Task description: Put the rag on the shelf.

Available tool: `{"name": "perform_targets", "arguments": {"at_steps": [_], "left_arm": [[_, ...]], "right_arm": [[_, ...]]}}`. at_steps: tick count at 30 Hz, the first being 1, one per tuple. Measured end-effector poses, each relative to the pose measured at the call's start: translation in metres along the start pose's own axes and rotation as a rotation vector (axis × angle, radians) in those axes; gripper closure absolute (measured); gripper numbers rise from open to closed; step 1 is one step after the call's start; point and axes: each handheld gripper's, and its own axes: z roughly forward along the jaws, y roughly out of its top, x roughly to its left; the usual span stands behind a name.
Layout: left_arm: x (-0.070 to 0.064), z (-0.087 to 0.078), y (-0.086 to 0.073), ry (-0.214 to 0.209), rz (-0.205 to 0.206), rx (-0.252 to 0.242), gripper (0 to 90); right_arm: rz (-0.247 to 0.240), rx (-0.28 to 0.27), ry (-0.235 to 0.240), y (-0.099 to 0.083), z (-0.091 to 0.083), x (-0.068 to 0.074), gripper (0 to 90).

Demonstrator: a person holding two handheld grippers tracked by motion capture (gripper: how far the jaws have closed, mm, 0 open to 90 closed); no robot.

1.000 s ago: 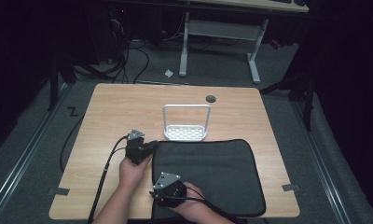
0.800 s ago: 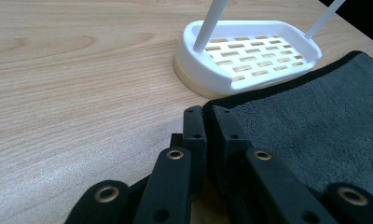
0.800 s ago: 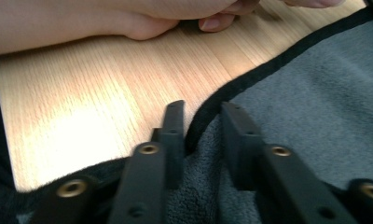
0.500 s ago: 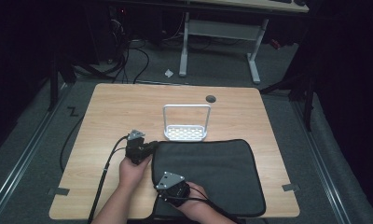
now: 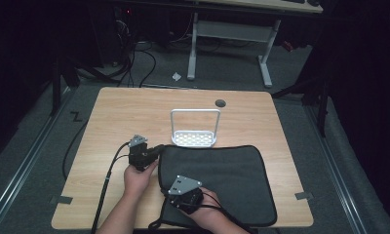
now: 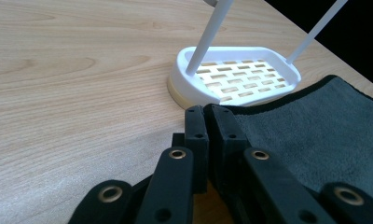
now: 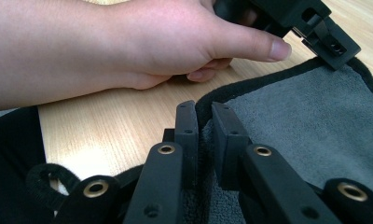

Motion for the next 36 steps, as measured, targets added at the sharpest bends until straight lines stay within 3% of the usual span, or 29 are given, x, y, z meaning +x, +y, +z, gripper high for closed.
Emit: {"name": "perform_targets", "arguments": {"at_steps": [1,6,9,14,19,26,31,36], "left_arm": [[0.002,-0.001,0.002,-0.012,-0.032,-0.011,85.7],[0.006,-0.006,0.007,-0.019,-0.054,-0.051,85.9],[0.007,-0.006,0.007,-0.013,-0.041,-0.045,85.9],[0.012,-0.011,0.008,-0.007,-0.039,-0.077,86.0],[0.016,-0.014,0.007,-0.009,-0.051,-0.071,85.9],[0.028,-0.039,0.010,0.032,-0.069,-0.105,86.0],[0.041,-0.055,0.008,0.067,-0.081,-0.099,86.0],[0.055,-0.081,0.007,0.110,-0.085,-0.115,86.1]], "right_arm": [[-0.020,-0.005,-0.012,0.003,-0.003,0.002,82.4],[-0.012,-0.032,-0.019,0.010,-0.004,0.001,82.3],[-0.018,-0.044,-0.016,0.013,-0.001,0.003,82.3],[-0.024,-0.069,-0.022,0.016,0.003,0.004,82.3],[-0.023,-0.052,-0.018,0.020,0.010,0.010,82.3],[-0.051,-0.070,-0.004,0.037,0.020,0.023,82.3],[-0.074,-0.083,0.024,0.051,0.033,0.035,82.2],[-0.090,-0.114,0.053,0.066,0.046,0.044,82.3]]}}
